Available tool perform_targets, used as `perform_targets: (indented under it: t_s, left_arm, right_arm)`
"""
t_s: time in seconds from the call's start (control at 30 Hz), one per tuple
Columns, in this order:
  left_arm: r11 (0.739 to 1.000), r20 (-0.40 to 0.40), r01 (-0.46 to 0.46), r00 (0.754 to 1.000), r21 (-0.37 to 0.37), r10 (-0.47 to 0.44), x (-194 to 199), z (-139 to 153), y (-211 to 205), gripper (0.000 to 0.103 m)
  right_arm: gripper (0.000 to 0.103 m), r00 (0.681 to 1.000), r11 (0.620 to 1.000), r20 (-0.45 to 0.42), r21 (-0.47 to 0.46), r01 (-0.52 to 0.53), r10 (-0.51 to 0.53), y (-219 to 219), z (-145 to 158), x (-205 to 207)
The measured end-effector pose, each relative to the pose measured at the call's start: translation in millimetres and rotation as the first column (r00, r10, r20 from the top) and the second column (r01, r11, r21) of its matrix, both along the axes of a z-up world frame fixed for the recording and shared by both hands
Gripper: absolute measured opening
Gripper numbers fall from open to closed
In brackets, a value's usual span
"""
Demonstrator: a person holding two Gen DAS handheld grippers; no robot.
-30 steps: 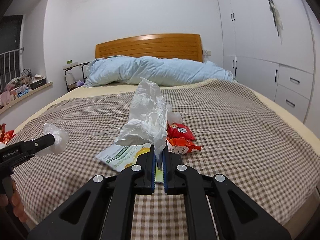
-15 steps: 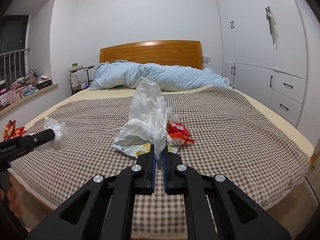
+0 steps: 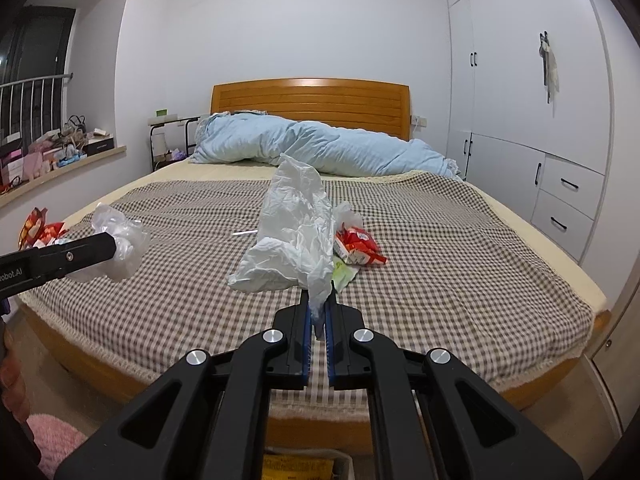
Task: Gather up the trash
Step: 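Carry the white tissue and clear plastic bag down to the floor bin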
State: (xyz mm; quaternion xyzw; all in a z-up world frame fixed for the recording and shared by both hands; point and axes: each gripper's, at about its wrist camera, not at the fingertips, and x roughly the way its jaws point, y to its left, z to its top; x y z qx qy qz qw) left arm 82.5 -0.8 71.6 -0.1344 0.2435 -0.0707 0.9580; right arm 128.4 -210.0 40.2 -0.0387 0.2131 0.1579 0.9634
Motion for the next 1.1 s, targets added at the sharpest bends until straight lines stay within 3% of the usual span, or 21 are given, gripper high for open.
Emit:
perform_targets:
  t_s: [0.47, 1.1]
  left_arm:
    - [0.998, -0.062, 0.034, 0.998, 0.049, -0.031, -35.2, -27.3, -19.1, 0.025]
    - [0.993, -0.247, 0.084, 0.967, 0.083, -0.061, -37.7, -116.8, -23.6, 0.025]
  right_arm:
    - [0.006, 0.996, 0.999, -0.089, -0.049, 0.001, -0.005, -9.8, -39.5, -31.6]
    - [0.006, 0.964, 0.995, -0.265, -0.098, -0.021, -0.006, -8.8, -113.8, -46.3]
